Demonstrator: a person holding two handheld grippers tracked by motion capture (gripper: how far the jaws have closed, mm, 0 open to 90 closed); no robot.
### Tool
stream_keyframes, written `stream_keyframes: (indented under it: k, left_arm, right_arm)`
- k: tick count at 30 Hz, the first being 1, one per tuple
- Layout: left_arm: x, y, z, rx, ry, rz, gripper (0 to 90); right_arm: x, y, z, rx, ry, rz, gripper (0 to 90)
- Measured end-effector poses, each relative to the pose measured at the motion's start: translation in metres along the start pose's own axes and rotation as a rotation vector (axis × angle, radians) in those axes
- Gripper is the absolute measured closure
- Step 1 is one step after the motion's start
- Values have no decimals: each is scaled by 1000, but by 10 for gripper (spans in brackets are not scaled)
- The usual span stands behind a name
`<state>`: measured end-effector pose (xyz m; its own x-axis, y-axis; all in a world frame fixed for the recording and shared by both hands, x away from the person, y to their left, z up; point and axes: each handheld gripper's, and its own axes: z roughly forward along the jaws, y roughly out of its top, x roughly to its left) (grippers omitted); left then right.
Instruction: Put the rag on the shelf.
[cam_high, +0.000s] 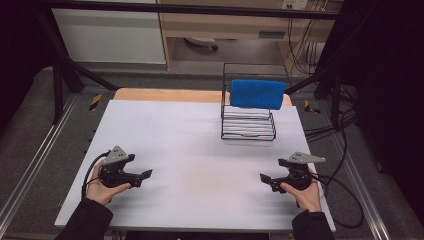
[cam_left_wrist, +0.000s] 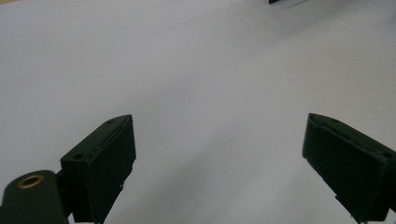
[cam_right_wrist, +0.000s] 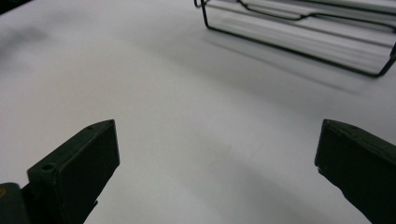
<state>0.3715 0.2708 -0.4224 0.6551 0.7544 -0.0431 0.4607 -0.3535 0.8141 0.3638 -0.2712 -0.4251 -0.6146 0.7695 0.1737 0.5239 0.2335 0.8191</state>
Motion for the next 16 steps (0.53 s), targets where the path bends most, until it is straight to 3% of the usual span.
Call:
stream_keyframes:
  k: [7,16]
  left_arm:
    - [4,-19,-2,3,10,-8,102]
    - [4,-30,0,23,8,-2,102]
  right_arm:
    - [-4,-25,-5,10,-3,12,7]
    - [-3,-30,-3,28,8,-8,7]
